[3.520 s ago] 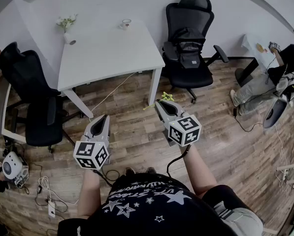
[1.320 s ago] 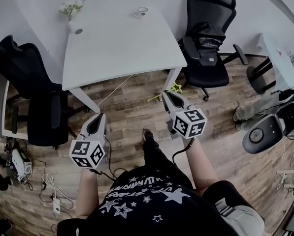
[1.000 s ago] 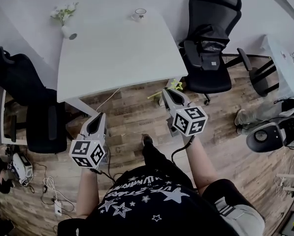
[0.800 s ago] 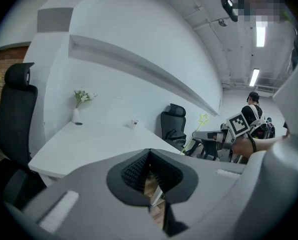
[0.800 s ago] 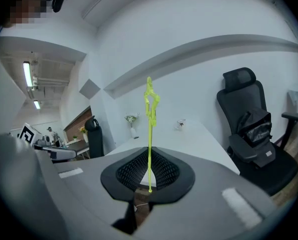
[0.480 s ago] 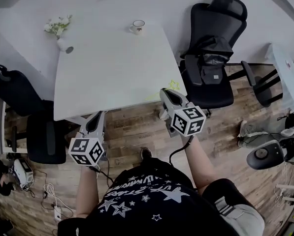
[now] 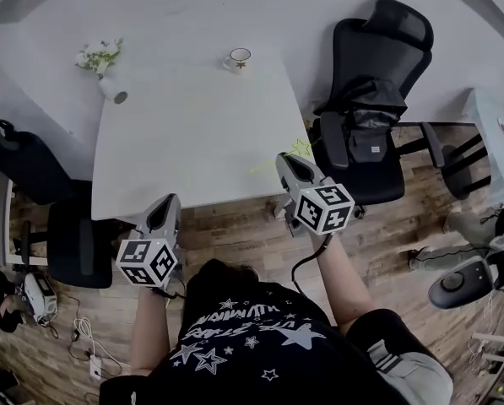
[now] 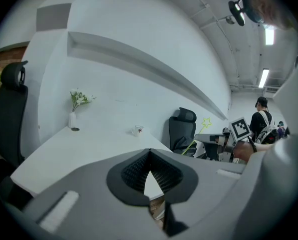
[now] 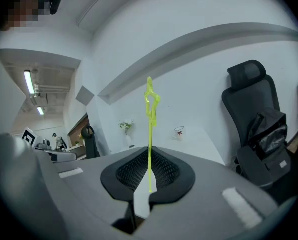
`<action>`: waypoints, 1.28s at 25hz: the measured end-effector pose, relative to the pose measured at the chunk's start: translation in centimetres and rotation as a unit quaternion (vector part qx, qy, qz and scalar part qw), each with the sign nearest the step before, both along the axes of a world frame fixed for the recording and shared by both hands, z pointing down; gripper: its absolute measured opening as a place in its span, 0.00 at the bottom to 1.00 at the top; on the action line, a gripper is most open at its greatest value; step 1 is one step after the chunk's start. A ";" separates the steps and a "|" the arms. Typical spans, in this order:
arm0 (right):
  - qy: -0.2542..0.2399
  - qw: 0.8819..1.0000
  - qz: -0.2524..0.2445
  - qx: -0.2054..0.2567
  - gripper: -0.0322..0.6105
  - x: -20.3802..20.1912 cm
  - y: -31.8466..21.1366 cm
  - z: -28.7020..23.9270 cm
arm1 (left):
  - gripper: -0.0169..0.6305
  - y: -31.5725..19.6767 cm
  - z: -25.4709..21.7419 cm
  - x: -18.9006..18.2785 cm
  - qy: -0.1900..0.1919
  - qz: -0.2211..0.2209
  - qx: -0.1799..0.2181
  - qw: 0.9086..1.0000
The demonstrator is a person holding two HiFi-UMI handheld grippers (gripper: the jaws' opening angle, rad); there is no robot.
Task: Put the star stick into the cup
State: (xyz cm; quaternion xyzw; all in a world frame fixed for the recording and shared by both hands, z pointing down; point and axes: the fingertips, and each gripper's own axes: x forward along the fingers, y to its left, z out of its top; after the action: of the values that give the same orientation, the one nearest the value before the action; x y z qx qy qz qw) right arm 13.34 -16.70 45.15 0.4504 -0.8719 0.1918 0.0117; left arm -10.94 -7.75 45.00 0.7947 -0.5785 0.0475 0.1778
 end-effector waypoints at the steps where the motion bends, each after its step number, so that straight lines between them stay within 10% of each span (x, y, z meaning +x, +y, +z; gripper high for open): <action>1: 0.000 1.000 0.000 0.001 0.10 -0.1 -0.3 0.0 | 0.03 -0.2 -0.1 -0.2 0.000 -0.002 0.001 1.000; 32: 0.007 0.997 0.068 0.048 0.10 -2.4 -25.3 -5.0 | 0.03 -25.6 -1.9 -4.6 0.015 0.031 0.022 0.999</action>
State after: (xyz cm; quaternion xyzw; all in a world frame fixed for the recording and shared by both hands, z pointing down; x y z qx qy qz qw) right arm 10.94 -41.95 40.11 0.5096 -0.8476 0.1470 -0.0169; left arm -15.59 -33.35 43.14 0.8166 -0.5518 0.0287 0.1672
